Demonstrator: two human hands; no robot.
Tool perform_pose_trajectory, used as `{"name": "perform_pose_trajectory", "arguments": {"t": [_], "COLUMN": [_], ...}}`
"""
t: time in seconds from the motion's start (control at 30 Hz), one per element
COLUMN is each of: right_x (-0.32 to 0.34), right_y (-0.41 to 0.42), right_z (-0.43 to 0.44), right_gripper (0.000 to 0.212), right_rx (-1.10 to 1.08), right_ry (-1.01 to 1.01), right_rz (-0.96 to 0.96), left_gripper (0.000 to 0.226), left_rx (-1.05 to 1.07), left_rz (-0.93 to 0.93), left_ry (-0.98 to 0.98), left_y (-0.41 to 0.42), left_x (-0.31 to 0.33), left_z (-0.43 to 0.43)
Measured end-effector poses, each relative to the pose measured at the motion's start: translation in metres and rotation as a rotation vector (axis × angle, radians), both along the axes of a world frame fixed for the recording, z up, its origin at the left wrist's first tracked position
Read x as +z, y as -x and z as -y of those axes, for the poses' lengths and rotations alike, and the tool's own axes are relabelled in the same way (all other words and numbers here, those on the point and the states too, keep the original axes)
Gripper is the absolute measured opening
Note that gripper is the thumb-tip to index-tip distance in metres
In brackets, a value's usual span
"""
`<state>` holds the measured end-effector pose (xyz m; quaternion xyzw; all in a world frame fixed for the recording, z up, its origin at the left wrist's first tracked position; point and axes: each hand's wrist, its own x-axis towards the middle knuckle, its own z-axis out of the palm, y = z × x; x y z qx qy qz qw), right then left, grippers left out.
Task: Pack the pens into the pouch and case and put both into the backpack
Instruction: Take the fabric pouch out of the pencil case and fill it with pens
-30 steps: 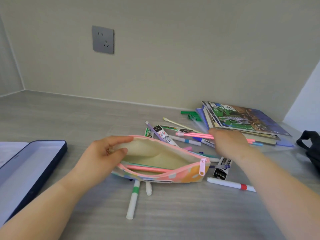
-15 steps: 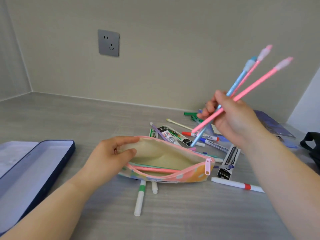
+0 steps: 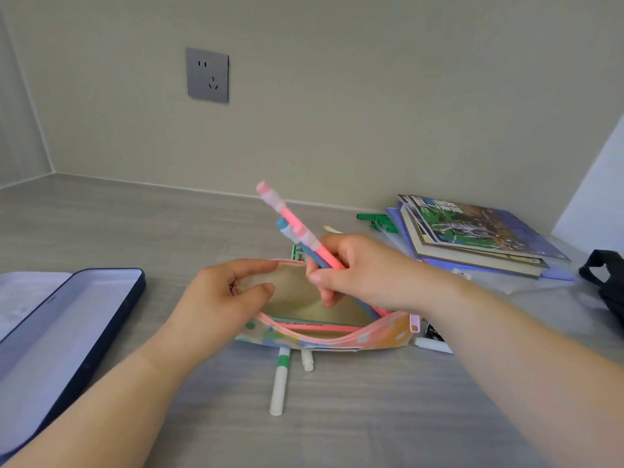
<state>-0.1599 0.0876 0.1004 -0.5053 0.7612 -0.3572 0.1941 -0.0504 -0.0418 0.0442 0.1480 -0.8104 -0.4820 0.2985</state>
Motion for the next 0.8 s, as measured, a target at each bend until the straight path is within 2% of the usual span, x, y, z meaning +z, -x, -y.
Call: {"name": "perform_pose_trajectory", "arguments": {"t": [0.1, 0.2, 0.23, 0.33, 0.43, 0.5, 0.6, 0.7, 0.8], "right_x": [-0.004, -0.007, -0.008, -0.013, -0.019, -0.019, -0.017, -0.018, -0.021], "right_y": [0.001, 0.004, 0.006, 0.009, 0.011, 0.009, 0.005, -0.001, -0.002], "right_z": [0.001, 0.001, 0.001, 0.0, -0.001, 0.0, 0.005, 0.011, 0.014], "right_gripper": [0.028, 0.013, 0.015, 0.025, 0.014, 0.009, 0.031, 0.015, 0.019], "right_rx": [-0.062, -0.127, -0.14, -0.115, -0.051, -0.036, -0.048, 0.039, 0.034], "right_ry": [-0.082, -0.162, -0.205, -0.373, -0.508, -0.457, -0.237, -0.16, -0.236], "right_rz": [-0.213, -0.484, -0.551, -0.64, -0.678, -0.677, -0.585, -0.781, -0.897], "left_gripper": [0.025, 0.029, 0.028, 0.032, 0.032, 0.033, 0.038, 0.039, 0.041], "left_rx": [-0.001, -0.008, -0.011, -0.024, -0.062, -0.1, -0.158, -0.165, -0.104], "left_rz": [0.003, 0.012, 0.012, 0.0, -0.011, -0.012, -0.014, -0.012, -0.014], "left_ry": [-0.011, -0.023, -0.04, -0.107, -0.129, -0.111, -0.065, -0.067, -0.079], "left_y": [0.001, 0.002, 0.002, 0.001, 0.001, 0.0, -0.001, 0.0, 0.002], "left_x": [-0.001, -0.002, -0.003, -0.004, -0.004, -0.003, -0.002, -0.005, -0.009], "left_z": [0.002, 0.003, 0.004, 0.004, 0.004, 0.004, 0.005, 0.006, 0.006]}}
